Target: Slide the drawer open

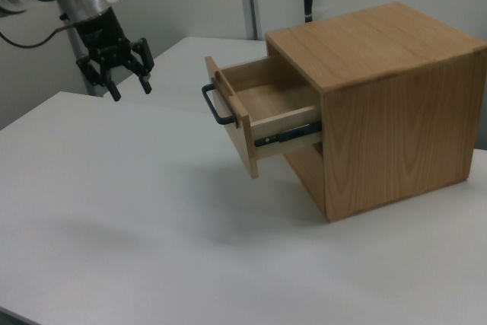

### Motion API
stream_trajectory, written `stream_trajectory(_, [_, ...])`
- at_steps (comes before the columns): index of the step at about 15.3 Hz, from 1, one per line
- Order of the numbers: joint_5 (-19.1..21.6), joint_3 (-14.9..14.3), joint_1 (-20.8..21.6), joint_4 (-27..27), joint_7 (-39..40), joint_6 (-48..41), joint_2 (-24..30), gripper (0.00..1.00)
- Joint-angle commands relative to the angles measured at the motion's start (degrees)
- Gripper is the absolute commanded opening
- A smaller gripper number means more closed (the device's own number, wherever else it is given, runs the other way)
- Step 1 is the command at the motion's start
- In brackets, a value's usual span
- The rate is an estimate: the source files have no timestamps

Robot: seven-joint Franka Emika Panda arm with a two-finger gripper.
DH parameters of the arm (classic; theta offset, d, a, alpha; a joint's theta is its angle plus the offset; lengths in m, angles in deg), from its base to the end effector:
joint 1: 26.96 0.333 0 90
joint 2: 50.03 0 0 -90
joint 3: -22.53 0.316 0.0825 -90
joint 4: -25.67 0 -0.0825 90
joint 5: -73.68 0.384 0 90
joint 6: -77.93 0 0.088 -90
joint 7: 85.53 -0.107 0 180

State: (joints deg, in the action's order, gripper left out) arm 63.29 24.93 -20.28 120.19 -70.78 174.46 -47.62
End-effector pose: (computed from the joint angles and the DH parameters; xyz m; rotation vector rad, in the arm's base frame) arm 0.5477 0.0704 0.6222 2.8858 0.6297 0.1004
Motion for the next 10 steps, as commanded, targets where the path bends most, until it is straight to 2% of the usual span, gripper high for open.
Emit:
stream_trajectory(1, [2.8,-0.4,-0.7,-0.3,-12.0,-6.2,0.7,0.89])
stream_trajectory(2, [3.5,-0.4,-1.2,-0.2,-13.9,-6.8,0.7,0.93])
stream_trajectory(4, [6.4,-0.4,-2.7,-0.2,-15.4,-7.3,0.8,0.94])
stream_trajectory(5, [7.7,-0.4,-3.2,-0.1,-16.9,-8.0,1.3,1.00])
stream_trajectory(10, [8.4,-0.3,-3.4,0.2,-18.3,-7.6,0.8,1.00])
